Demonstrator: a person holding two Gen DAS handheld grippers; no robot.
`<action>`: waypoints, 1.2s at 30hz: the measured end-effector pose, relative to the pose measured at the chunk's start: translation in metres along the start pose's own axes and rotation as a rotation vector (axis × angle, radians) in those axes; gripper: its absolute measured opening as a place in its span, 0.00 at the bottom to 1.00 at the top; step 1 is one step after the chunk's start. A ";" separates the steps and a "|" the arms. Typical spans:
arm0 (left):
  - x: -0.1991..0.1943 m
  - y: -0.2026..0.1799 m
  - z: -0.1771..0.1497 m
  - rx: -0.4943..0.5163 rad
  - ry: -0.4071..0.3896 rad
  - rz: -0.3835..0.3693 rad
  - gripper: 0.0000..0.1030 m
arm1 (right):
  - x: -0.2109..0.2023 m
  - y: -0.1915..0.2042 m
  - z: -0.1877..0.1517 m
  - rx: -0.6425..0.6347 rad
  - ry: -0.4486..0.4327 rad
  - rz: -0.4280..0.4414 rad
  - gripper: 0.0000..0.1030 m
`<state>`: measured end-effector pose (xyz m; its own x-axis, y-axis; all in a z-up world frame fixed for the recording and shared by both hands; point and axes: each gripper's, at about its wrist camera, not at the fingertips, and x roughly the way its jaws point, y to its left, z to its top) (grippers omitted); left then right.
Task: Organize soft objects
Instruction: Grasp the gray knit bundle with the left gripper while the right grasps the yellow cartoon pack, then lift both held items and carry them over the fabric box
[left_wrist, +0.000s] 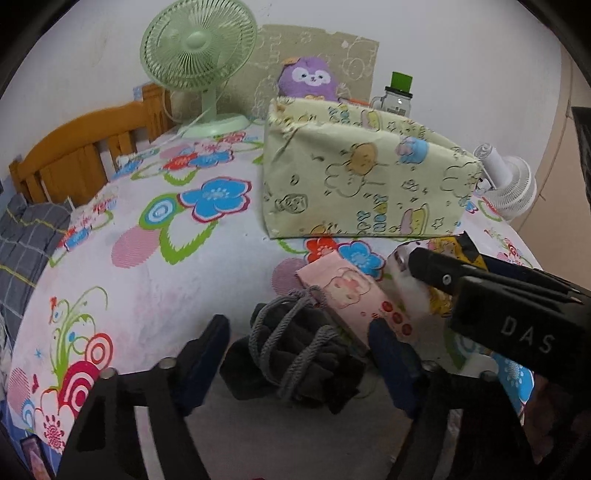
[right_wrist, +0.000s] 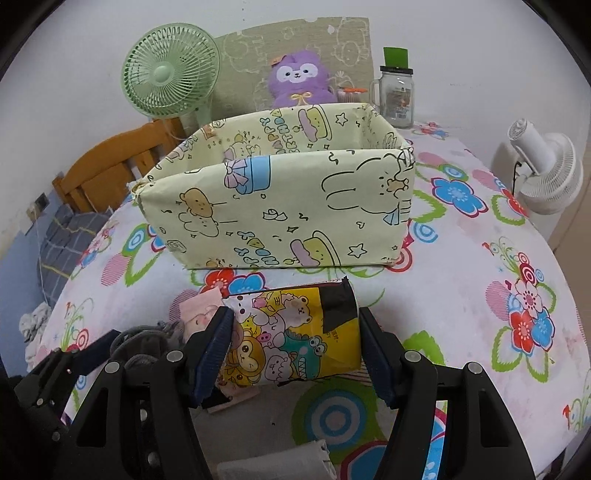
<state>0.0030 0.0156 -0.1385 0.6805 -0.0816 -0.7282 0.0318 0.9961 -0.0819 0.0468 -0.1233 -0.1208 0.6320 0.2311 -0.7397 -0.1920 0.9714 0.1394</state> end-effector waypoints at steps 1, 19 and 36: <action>0.002 0.001 0.000 -0.004 0.006 -0.003 0.69 | 0.001 0.001 0.000 -0.002 0.004 0.000 0.67; -0.006 -0.006 0.000 0.010 -0.003 -0.025 0.45 | -0.003 0.008 -0.005 -0.013 0.002 0.020 0.68; -0.024 -0.037 0.009 0.066 -0.068 -0.023 0.44 | -0.032 -0.009 -0.009 -0.004 -0.051 0.025 0.68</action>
<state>-0.0081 -0.0186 -0.1123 0.7270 -0.1044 -0.6786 0.0944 0.9942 -0.0518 0.0214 -0.1402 -0.1042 0.6644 0.2578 -0.7015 -0.2114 0.9651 0.1545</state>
